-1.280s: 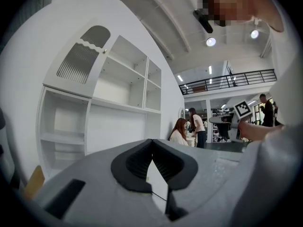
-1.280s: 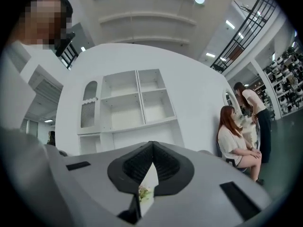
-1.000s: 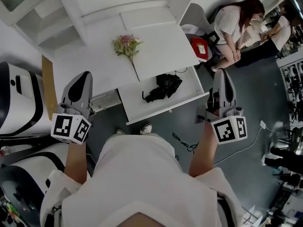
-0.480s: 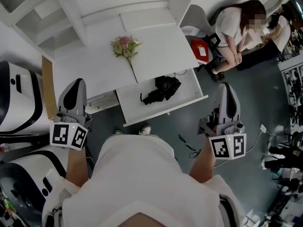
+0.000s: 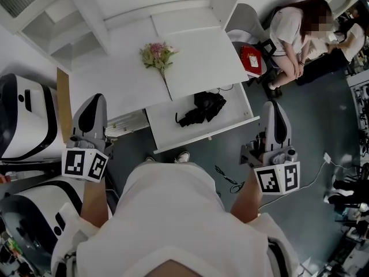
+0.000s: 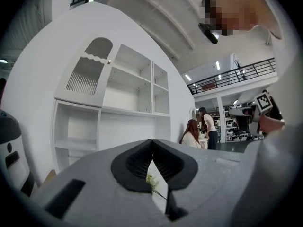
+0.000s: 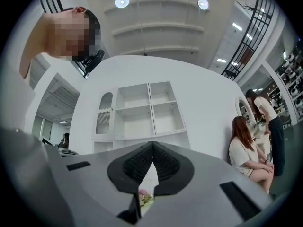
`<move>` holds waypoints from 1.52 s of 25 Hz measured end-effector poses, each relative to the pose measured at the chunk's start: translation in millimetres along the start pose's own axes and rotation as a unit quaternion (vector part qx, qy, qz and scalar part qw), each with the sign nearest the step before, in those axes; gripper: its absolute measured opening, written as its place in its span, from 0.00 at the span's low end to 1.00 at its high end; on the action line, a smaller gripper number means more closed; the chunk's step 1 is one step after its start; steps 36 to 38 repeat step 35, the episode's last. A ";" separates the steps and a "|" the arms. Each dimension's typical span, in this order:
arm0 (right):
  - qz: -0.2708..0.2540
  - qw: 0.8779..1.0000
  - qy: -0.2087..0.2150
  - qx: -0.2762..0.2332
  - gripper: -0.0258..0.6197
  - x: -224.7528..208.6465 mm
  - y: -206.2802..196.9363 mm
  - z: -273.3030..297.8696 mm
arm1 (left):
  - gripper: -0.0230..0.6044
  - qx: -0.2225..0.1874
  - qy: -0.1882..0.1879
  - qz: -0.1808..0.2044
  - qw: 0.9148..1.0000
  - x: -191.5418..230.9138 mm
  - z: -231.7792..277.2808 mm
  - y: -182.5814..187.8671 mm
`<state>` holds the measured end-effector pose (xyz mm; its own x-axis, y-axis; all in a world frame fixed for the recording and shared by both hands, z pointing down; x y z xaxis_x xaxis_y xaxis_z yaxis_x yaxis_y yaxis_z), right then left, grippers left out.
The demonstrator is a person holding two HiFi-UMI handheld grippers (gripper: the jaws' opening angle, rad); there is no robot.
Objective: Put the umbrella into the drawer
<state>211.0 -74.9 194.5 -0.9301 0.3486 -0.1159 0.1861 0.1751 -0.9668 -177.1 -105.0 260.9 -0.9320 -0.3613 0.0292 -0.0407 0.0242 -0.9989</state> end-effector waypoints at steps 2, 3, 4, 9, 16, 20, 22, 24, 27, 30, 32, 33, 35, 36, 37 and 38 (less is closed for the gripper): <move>0.001 1.000 0.003 0.000 0.04 -0.1 0.0 1.3 | 0.06 -0.006 0.001 0.001 1.000 -1.3 0.4 1.6; -0.001 1.000 0.005 0.001 0.04 -0.2 0.3 1.6 | 0.06 -0.007 0.003 0.002 1.000 -1.7 0.6 2.0; -0.004 1.000 0.006 0.002 0.04 -0.6 0.5 1.9 | 0.06 -0.009 0.004 0.002 1.000 -2.0 1.2 1.8; 0.004 1.000 0.013 0.009 0.04 -3.1 -2.4 1.2 | 0.06 -0.005 0.009 -0.004 1.000 -6.1 4.5 -5.6; -0.008 0.999 0.030 0.021 0.04 -3.7 -8.9 3.5 | 0.06 -0.004 0.008 -0.006 1.000 -17.8 7.3 -10.7; -0.008 0.999 0.031 0.021 0.04 -5.0 -12.1 2.5 | 0.06 0.000 0.006 -0.007 1.000 -21.4 7.7 -15.3; -0.009 0.999 0.030 0.024 0.04 -4.1 -14.8 0.3 | 0.06 0.004 0.004 -0.007 1.000 -22.3 6.9 -17.5; -0.010 0.999 0.027 0.028 0.04 -3.2 -17.7 -2.7 | 0.06 0.006 0.003 -0.007 1.000 -21.8 6.5 -18.9; -0.010 0.999 0.022 0.031 0.04 -3.3 -20.5 -7.5 | 0.06 0.007 0.000 -0.005 1.000 -22.6 6.5 -19.3; -0.015 0.999 0.022 0.033 0.04 -1.5 -20.5 -10.6 | 0.06 0.006 -0.005 -0.003 1.000 -25.0 6.9 -18.5; -0.020 0.999 0.023 0.033 0.04 -1.0 -20.1 -12.6 | 0.06 0.006 -0.007 -0.002 1.000 -26.7 7.4 -19.4; -0.021 0.999 0.023 0.033 0.04 -1.3 -20.0 -13.9 | 0.06 0.006 -0.008 -0.001 1.000 -27.8 7.7 -20.5; -0.023 0.999 0.021 0.034 0.04 -2.5 -20.0 -16.9 | 0.06 0.008 -0.010 -0.001 1.000 -30.3 8.0 -23.3; -0.023 0.999 0.021 0.034 0.04 -2.5 -20.0 -16.9 | 0.06 0.008 -0.010 -0.001 1.000 -30.3 8.0 -23.3; -0.023 0.999 0.021 0.034 0.04 -2.5 -20.0 -16.9 | 0.06 0.008 -0.010 -0.001 1.000 -30.3 8.0 -23.3; -0.023 0.999 0.021 0.034 0.04 -2.5 -20.0 -16.9 | 0.06 0.008 -0.010 -0.001 1.000 -30.3 8.0 -23.3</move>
Point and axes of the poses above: the fingertips, and each gripper's own axes: z forward along the fingers, x to its left, y out of its top, the point moved 2 cm from there along -z, backward along the fingers, and after that the axes turned 1 degree about -x, right-handed, at the moved point
